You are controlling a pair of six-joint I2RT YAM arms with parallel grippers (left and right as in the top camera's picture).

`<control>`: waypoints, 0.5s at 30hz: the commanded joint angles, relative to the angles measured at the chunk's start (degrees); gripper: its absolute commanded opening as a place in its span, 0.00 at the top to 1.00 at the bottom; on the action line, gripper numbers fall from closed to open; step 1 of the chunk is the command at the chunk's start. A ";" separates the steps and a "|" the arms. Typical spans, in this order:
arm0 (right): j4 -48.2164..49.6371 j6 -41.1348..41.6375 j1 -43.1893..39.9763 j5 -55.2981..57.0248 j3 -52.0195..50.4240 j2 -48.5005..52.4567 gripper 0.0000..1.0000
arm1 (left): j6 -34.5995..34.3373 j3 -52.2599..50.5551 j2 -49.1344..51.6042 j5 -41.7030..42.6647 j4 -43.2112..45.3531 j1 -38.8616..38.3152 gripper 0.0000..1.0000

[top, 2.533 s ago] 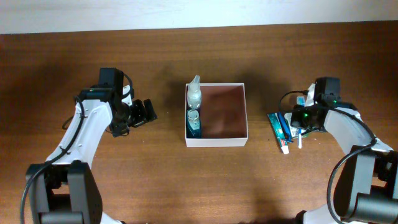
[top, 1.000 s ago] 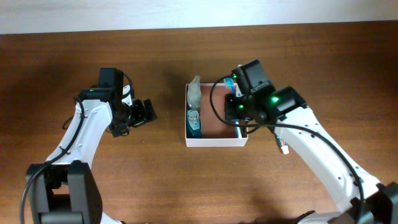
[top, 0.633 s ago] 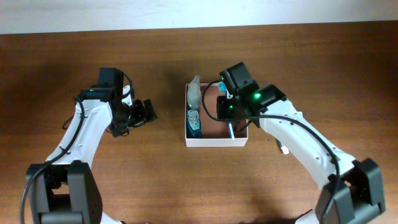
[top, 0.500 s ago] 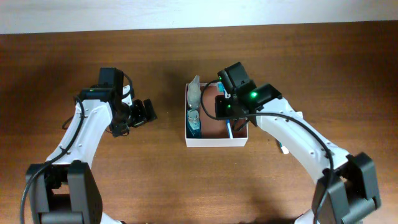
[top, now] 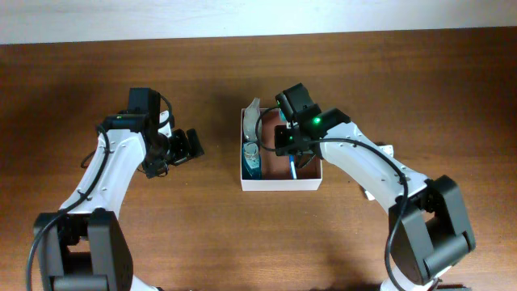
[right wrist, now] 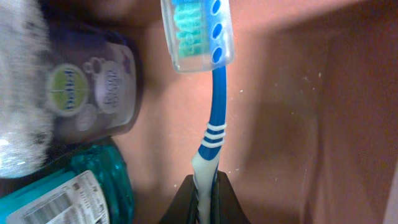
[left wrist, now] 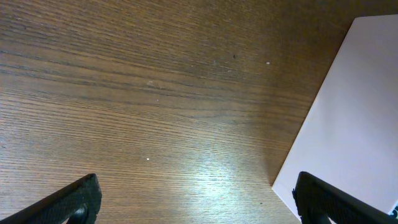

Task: Pack container
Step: 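Lower the toothbrush into the box and open the right gripper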

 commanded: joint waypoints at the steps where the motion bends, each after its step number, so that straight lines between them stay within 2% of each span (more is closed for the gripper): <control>1: 0.39 0.44 0.37 1.60 -0.37 1.68 0.96 | 0.31 0.46 0.70 -0.17 -0.04 0.15 0.01; 10: 0.11 0.26 0.37 1.09 -0.13 1.66 0.94 | 0.31 0.46 0.70 -0.17 -0.04 0.15 0.01; 12: 0.11 0.26 0.37 0.70 -0.13 1.64 0.90 | 0.31 0.46 0.70 -0.17 -0.04 0.15 0.01; 13: 0.11 0.26 0.37 0.55 -0.13 1.66 0.85 | 0.31 0.46 0.70 -0.17 -0.04 0.13 0.01; 15: 0.09 0.26 0.37 0.46 -0.13 1.66 0.67 | 0.31 0.46 0.70 -0.17 -0.04 0.13 0.01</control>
